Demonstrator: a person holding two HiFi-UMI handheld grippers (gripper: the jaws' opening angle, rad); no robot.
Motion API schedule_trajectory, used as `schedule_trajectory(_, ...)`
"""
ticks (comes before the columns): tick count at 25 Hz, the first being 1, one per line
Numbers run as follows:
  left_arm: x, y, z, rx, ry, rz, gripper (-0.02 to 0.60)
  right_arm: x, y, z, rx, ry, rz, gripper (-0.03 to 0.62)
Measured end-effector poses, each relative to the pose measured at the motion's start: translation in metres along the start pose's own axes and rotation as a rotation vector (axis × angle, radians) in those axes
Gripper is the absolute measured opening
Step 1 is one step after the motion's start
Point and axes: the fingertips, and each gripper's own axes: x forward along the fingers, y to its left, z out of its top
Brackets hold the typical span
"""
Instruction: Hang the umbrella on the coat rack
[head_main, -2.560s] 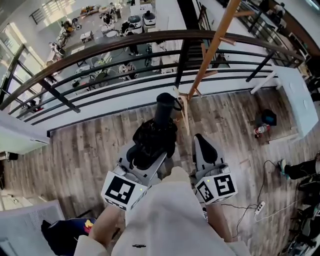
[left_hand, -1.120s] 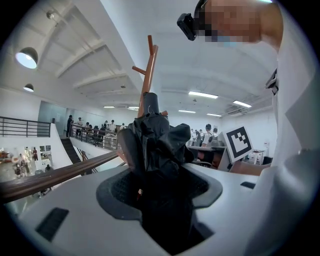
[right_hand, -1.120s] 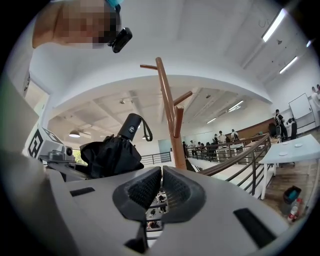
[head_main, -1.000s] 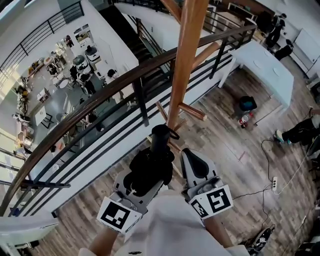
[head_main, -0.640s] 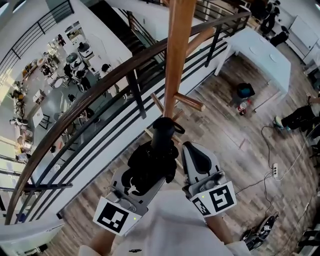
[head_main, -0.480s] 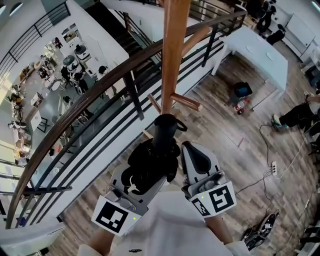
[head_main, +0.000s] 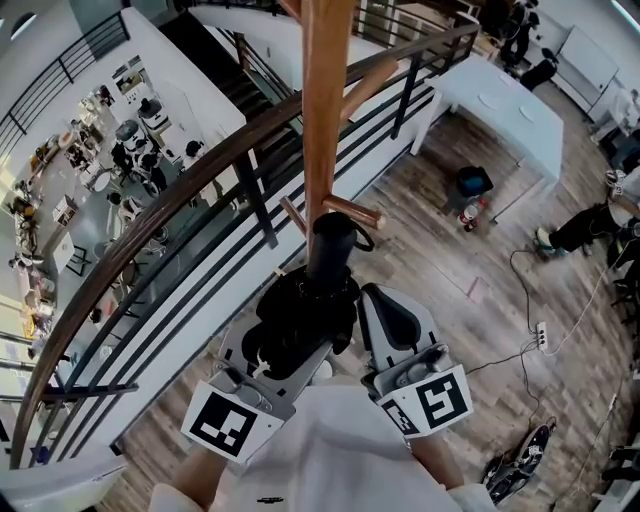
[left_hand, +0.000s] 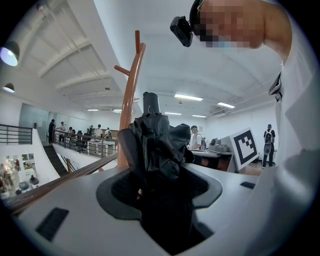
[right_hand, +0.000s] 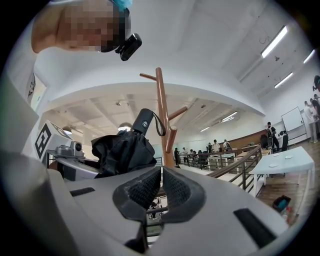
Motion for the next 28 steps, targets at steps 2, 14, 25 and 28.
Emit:
schedule_trajectory(2, 0.004, -0.001, -0.001, 0.001, 0.001, -0.005, 0.244, -0.002, -0.003, 0.002, -0.006, -0.002, -0.003, 0.035)
schedule_trajectory(14, 0.024, -0.003, -0.004, 0.055, 0.093, -0.054, 0.245, -0.007, -0.019, 0.012, -0.004, -0.034, -0.036, 0.035)
schedule_trajectory(25, 0.040, 0.011, -0.003, 0.039, 0.147, -0.029, 0.245, -0.004, -0.031, 0.015, 0.026, -0.029, -0.053, 0.036)
schedule_trajectory(28, 0.037, 0.009, -0.001, 0.049, 0.159, -0.030, 0.245, -0.006, -0.029, 0.014, 0.037, -0.030, -0.052, 0.036)
